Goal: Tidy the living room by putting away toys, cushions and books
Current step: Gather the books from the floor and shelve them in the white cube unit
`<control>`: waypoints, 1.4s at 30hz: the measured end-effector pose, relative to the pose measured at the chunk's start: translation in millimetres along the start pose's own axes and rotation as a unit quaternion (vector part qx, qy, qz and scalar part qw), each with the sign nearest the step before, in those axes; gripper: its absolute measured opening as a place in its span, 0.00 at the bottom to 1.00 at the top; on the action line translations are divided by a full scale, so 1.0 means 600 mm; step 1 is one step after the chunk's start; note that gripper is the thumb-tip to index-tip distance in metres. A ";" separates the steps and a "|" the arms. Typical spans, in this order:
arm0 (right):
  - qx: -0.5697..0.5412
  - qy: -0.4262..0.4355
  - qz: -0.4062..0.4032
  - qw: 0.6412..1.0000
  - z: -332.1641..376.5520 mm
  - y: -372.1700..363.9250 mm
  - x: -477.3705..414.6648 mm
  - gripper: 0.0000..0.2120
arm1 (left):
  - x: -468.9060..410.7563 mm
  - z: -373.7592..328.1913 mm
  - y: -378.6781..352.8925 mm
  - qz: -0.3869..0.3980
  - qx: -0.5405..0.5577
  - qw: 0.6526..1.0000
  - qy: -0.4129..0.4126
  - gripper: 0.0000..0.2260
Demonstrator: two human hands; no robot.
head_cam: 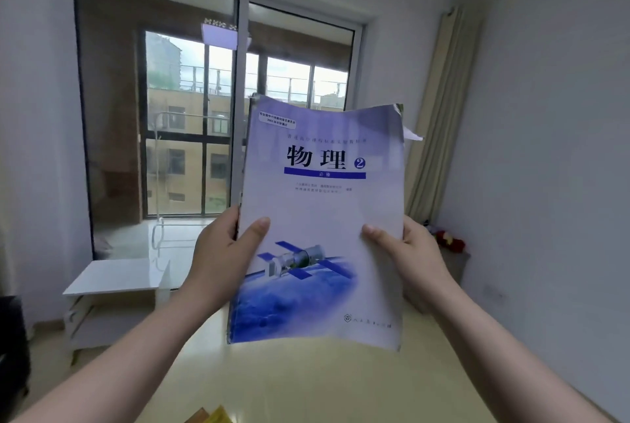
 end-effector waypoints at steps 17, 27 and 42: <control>0.067 0.049 -0.045 0.996 -0.193 0.180 -0.364 0.02 | -0.224 0.078 -0.399 0.007 0.032 0.999 -0.002 0.05; -0.007 0.053 0.030 0.998 -0.391 0.205 -0.627 0.07 | -0.356 0.178 -0.617 -0.046 0.000 0.999 -0.004 0.11; -0.031 0.077 0.167 0.982 -0.602 0.030 -1.005 0.02 | -0.594 0.377 -0.743 -0.167 -0.084 0.982 0.023 0.08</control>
Point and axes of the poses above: each hand's wrist, its own x-axis away from the middle knuckle, its own y-axis out of the back of the hand, z = x × y, the point moved 6 cm from there along -x, towards the middle knuckle, and after that the axes turned 7 degrees about -z, right-handed, at the moved point
